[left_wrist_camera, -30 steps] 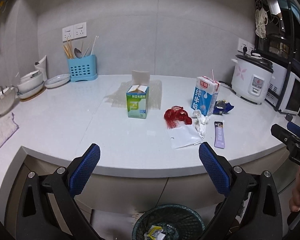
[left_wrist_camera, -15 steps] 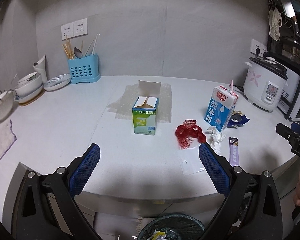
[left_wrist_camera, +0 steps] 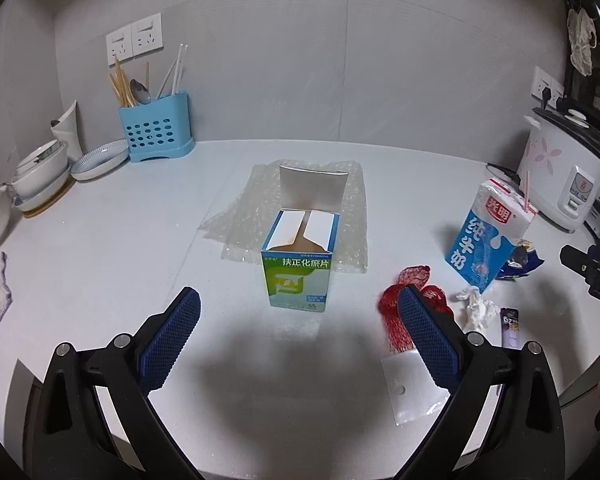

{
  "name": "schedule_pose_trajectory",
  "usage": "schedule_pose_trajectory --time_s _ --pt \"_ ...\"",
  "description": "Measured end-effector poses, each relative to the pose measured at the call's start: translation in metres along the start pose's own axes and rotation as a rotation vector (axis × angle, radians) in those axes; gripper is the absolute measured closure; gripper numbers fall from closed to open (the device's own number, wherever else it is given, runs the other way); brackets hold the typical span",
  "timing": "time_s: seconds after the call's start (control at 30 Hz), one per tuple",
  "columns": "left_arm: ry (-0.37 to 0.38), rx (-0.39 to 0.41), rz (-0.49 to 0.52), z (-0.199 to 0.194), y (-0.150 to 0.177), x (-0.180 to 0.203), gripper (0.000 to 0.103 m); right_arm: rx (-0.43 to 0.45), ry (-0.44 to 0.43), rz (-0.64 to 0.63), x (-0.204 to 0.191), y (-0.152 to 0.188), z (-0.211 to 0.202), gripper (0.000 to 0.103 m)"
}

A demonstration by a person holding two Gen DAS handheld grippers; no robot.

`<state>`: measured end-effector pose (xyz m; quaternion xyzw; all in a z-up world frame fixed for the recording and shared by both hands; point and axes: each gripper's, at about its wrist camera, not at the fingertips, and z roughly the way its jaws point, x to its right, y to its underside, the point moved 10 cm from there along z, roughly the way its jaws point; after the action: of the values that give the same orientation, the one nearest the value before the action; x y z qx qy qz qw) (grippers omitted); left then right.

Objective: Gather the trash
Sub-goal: 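Grasp the green medicine box with the left tool while the right tool grasps the blue snack packet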

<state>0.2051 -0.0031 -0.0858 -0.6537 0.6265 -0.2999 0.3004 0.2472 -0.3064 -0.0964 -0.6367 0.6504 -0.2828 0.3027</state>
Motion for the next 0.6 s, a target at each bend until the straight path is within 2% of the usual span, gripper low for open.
schedule_pose_trajectory --time_s 0.23,0.3,0.43,0.6 --pt "-0.008 -0.042 0.008 0.043 -0.012 0.002 0.006 -0.063 0.002 0.007 0.006 -0.008 0.045 0.015" --pt "-0.008 -0.056 0.010 0.053 -0.013 0.003 0.007 -0.085 -0.008 0.019 0.009 -0.007 0.056 0.021" --pt "-0.011 -0.083 0.002 0.070 -0.014 0.002 0.008 -0.109 -0.025 0.036 0.009 -0.007 0.072 0.022" --pt "-0.002 -0.119 -0.007 0.084 -0.011 0.003 0.020 -0.120 -0.034 0.027 0.005 -0.006 0.084 0.031"
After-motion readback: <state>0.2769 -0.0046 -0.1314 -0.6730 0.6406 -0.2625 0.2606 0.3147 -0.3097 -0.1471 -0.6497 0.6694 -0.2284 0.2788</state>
